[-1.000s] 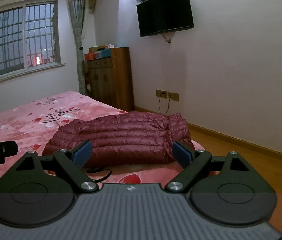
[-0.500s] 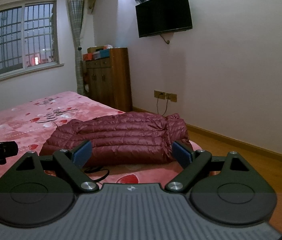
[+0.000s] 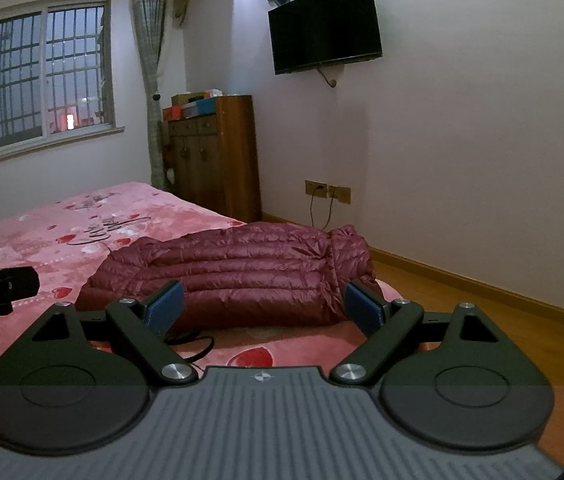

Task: Fold large clothes

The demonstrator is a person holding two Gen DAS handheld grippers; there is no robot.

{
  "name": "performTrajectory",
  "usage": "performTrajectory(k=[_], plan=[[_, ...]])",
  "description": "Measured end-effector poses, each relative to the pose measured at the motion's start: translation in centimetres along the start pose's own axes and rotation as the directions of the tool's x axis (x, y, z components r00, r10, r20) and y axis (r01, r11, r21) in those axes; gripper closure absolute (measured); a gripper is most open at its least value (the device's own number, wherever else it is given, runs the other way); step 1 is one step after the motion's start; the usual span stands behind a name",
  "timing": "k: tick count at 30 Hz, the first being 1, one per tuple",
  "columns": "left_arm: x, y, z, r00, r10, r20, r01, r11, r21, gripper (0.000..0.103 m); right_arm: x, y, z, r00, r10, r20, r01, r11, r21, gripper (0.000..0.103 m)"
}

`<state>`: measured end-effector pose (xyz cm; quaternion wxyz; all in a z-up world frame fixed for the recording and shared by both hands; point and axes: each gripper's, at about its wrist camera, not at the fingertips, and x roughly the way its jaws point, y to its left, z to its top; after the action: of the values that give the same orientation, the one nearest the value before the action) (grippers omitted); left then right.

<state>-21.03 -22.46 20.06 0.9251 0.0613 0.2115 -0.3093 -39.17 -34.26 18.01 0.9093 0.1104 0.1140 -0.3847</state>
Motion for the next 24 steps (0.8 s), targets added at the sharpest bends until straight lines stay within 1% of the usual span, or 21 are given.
performTrajectory(k=[11, 15, 21, 24], plan=[[0.4, -0.3, -0.4, 0.999, -0.034, 0.019, 0.034, 0.999, -0.005, 0.001, 0.4, -0.2, -0.1, 1.000, 0.004, -0.009, -0.004, 1.000, 0.010, 0.000], [0.8, 0.1, -0.6, 0.999, -0.039, 0.003, 0.039, 0.999, -0.027, 0.001, 0.5, 0.0, -0.3, 1.000, 0.010, -0.010, -0.010, 1.000, 0.007, 0.000], [1.6, 0.7, -1.0, 0.998, -0.068, -0.019, 0.066, 0.995, -0.071, 0.001, 1.0, 0.0, -0.3, 1.000, 0.020, -0.022, -0.020, 1.000, 0.006, 0.000], [2.0, 1.0, -1.3, 0.998, -0.055, -0.026, 0.053, 0.996, -0.070, 0.001, 1.2, 0.3, -0.4, 0.999, 0.024, -0.029, -0.024, 1.000, 0.002, 0.000]])
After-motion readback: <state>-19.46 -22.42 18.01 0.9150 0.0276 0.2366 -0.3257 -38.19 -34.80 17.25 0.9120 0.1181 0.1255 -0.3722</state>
